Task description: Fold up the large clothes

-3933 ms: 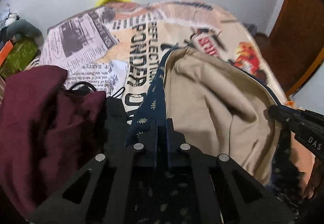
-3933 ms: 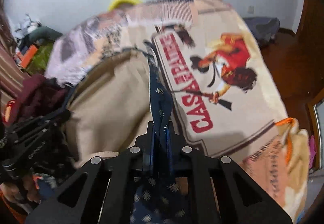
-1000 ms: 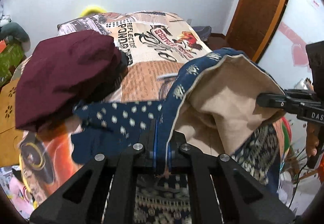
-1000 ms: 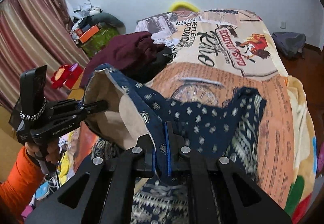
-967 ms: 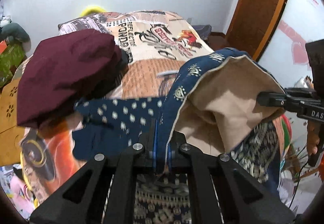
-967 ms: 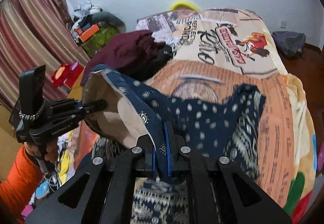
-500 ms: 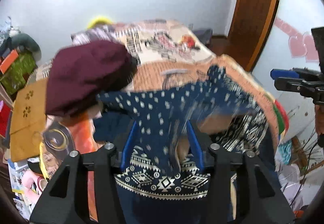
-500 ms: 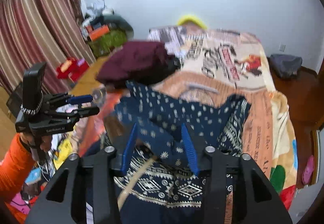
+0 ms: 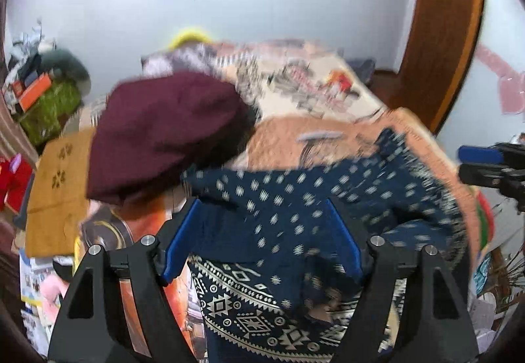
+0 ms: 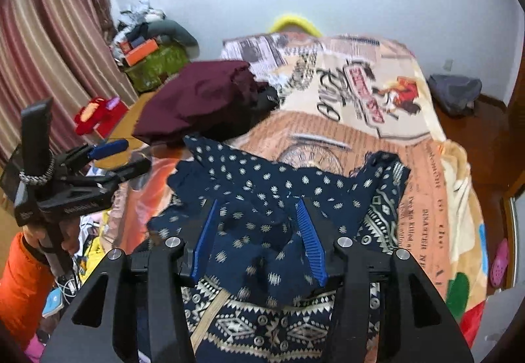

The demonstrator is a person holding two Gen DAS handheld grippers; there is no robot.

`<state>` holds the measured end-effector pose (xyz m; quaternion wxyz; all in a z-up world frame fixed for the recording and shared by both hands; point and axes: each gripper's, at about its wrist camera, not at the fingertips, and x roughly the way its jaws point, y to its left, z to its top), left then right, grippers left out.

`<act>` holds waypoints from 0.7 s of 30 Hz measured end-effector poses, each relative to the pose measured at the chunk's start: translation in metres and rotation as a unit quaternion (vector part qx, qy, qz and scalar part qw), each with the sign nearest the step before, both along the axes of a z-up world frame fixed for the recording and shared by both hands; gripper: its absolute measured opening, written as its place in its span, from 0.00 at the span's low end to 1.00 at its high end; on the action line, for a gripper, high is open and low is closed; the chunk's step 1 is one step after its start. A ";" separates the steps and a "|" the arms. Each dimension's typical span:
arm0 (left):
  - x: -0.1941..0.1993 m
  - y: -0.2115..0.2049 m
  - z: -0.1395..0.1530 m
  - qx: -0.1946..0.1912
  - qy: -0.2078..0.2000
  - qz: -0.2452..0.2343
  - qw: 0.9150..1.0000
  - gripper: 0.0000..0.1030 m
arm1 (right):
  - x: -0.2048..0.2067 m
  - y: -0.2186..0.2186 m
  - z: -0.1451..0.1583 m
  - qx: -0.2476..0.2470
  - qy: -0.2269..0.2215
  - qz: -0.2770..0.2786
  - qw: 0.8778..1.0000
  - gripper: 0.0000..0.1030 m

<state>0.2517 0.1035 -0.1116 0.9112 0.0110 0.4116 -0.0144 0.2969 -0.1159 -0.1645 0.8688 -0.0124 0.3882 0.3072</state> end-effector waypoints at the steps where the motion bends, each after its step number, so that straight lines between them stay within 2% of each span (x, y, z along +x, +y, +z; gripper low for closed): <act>1: 0.006 0.001 -0.010 -0.002 0.013 0.003 1.000 0.73 | 0.003 0.002 -0.004 -0.001 0.008 -0.001 1.000 0.44; 6: 0.028 0.002 -0.074 -0.031 0.096 -0.010 0.995 0.71 | 0.025 0.010 -0.045 -0.030 0.058 -0.008 0.998 0.44; 8: 0.021 -0.003 -0.087 -0.044 0.110 -0.030 0.993 0.70 | 0.024 0.006 -0.063 -0.048 0.074 -0.001 0.996 0.44; 11: 0.004 -0.017 -0.093 -0.037 0.109 -0.061 0.991 0.70 | 0.010 -0.001 -0.081 -0.103 0.073 0.015 0.992 0.44; 14: -0.019 -0.037 -0.098 -0.005 0.106 -0.091 0.990 0.70 | -0.011 -0.012 -0.090 -0.135 0.057 0.033 0.989 0.44; 15: -0.025 -0.042 -0.102 0.006 0.104 -0.095 0.990 0.72 | -0.016 -0.017 -0.092 -0.133 0.058 0.032 0.989 0.44; 18: -0.043 -0.054 -0.114 0.042 0.083 -0.086 0.992 0.75 | -0.025 -0.031 -0.101 -0.126 0.064 0.017 0.990 0.54; 21: -0.050 -0.055 -0.111 0.053 0.062 -0.069 0.994 0.75 | -0.028 -0.040 -0.102 -0.109 0.069 0.009 0.992 0.54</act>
